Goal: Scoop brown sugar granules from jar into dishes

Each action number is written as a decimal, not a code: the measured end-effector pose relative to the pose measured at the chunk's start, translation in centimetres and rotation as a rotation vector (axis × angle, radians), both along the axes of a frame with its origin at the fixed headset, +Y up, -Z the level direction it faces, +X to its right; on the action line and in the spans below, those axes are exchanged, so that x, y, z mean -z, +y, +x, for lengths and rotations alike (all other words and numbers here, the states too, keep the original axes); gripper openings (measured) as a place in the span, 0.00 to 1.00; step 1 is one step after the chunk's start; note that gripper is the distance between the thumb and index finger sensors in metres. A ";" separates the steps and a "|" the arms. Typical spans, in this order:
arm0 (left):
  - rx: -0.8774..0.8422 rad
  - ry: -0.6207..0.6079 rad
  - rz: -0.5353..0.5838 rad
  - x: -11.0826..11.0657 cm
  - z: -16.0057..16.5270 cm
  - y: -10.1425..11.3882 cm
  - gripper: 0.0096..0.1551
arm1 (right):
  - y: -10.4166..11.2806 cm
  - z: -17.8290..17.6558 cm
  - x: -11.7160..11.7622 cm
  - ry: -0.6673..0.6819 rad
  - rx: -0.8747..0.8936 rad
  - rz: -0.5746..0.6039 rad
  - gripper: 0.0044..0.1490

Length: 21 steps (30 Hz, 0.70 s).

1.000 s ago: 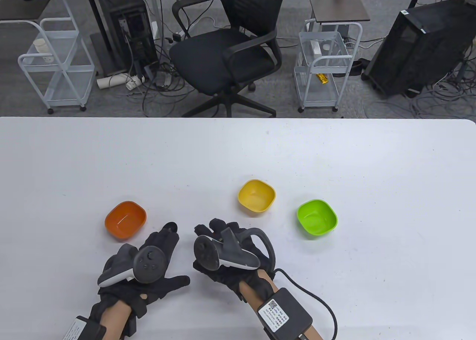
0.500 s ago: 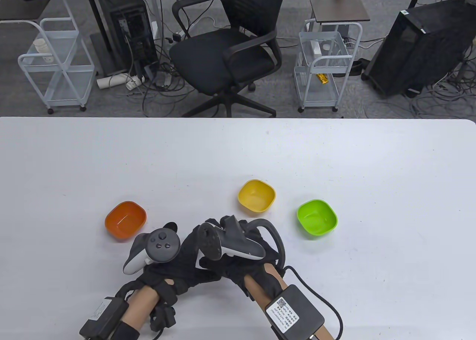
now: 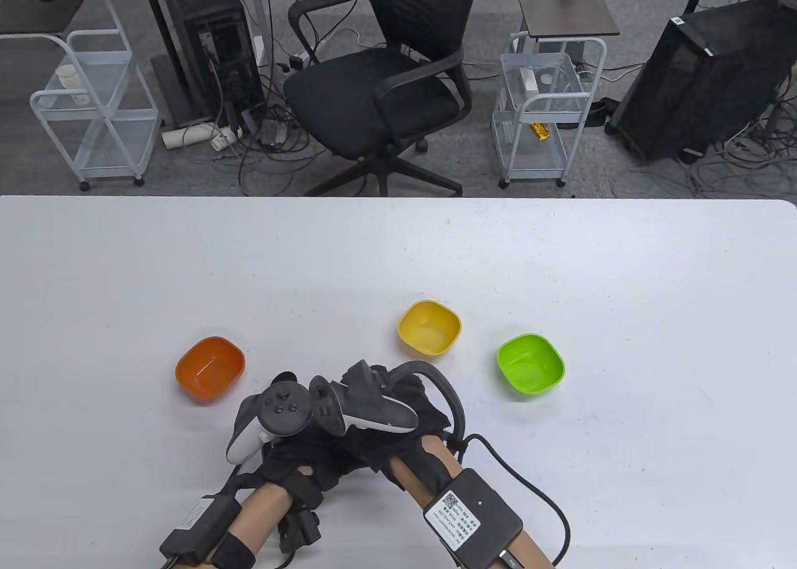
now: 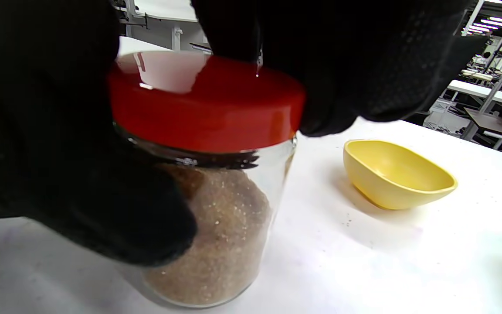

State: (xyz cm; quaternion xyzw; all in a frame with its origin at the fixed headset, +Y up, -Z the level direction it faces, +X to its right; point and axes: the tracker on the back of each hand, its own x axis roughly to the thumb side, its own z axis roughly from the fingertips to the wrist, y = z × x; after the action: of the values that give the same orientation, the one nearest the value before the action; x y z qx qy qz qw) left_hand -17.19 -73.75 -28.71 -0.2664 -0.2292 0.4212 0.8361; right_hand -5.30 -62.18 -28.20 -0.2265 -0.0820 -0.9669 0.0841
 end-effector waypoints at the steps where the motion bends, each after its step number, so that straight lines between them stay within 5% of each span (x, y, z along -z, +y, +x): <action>1: 0.001 0.004 0.005 0.0 0.0 0.0 0.74 | -0.1 0.0 0.0 0.004 0.006 0.001 0.53; 8: -0.003 0.006 0.008 0.3 -0.1 0.0 0.71 | -0.4 0.2 -0.4 0.100 0.005 0.045 0.53; 21: -0.005 -0.004 -0.008 0.5 -0.3 0.0 0.71 | -0.1 0.3 -0.1 0.224 0.000 -0.134 0.51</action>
State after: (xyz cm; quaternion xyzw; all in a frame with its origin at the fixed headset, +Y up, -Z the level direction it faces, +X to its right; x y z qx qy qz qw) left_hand -17.47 -73.76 -29.21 -0.2700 -0.2297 0.4236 0.8336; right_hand -5.04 -62.28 -28.15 -0.3380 -0.1363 -0.9280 0.0774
